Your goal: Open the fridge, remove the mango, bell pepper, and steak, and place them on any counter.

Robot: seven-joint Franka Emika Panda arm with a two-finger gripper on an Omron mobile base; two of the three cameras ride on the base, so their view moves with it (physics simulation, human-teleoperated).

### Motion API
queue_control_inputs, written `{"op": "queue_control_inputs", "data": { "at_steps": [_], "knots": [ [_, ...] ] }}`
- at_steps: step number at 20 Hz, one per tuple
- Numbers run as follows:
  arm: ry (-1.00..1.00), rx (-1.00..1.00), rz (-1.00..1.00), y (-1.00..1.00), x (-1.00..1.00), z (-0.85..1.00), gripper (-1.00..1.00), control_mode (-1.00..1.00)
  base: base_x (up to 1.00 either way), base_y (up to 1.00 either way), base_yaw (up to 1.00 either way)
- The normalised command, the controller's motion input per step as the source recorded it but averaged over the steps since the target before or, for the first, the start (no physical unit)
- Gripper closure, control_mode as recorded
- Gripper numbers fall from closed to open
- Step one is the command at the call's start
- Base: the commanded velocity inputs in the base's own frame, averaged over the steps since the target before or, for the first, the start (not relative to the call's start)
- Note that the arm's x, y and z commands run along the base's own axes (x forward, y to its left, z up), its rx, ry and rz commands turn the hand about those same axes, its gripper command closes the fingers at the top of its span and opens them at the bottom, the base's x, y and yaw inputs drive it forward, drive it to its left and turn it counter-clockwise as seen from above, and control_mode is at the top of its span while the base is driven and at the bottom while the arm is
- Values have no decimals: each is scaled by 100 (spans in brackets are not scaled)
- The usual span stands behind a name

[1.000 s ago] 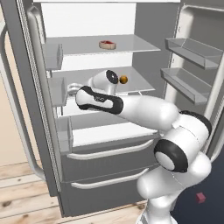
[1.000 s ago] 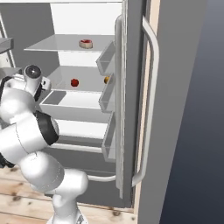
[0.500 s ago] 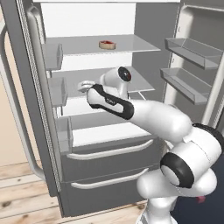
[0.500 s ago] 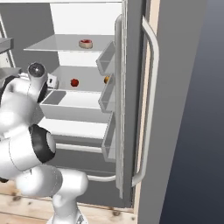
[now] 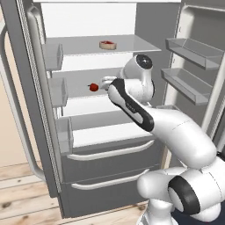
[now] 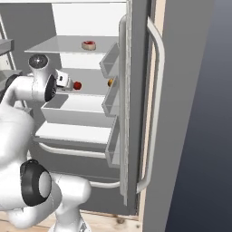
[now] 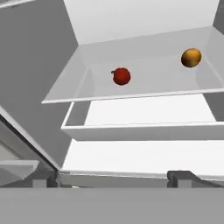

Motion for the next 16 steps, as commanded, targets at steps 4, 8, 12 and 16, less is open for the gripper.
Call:
{"op": "queue_control_inputs", "data": {
  "at_steps": [4, 8, 12, 16],
  "knots": [
    [17, -12, -1, -33, -88, 0, -100, -100, 0, 0, 0],
    [22, -8, -1, -20, -83, -3, -100, -100, 0, 0, 0],
    [15, -9, -4, -17, -58, -14, -100, -100, 0, 0, 0],
    [9, -3, -8, -9, -24, -38, -100, -100, 0, 0, 0]
  ]
}}
